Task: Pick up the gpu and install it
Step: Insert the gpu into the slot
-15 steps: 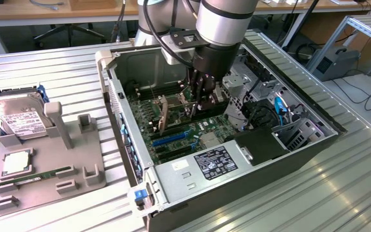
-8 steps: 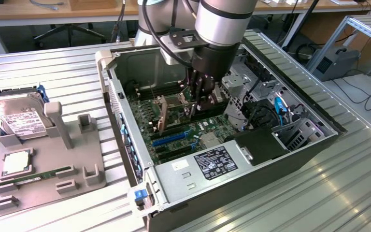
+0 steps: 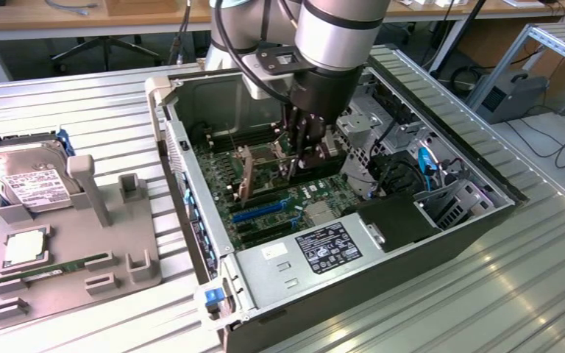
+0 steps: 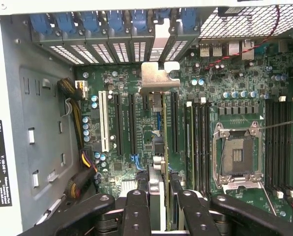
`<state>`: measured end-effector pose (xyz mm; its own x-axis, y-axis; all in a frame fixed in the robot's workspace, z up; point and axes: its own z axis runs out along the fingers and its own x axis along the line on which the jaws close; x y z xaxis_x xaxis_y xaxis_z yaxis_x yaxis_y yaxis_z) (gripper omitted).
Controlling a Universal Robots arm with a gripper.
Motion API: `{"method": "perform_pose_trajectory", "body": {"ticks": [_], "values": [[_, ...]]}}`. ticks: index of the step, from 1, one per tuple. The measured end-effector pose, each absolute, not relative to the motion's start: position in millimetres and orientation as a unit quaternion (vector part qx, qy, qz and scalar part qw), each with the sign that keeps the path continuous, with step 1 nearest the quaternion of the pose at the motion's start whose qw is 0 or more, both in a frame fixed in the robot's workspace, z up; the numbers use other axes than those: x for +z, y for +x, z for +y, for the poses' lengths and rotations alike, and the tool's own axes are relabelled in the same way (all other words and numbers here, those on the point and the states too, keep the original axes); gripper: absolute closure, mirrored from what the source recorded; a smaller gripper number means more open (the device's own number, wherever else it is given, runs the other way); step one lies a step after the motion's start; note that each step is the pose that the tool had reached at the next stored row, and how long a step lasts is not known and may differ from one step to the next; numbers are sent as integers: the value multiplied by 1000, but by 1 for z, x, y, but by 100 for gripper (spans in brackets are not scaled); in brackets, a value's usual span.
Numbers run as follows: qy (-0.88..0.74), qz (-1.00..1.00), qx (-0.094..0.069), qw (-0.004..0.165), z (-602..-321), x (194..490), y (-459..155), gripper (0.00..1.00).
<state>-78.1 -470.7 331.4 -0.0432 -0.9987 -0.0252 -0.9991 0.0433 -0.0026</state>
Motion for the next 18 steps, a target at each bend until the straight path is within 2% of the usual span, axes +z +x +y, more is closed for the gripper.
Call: {"method": "perform_pose_trajectory", "body": {"ticks": [18], "values": [[-692,722,8,10,-471,331,-83,73]]}}
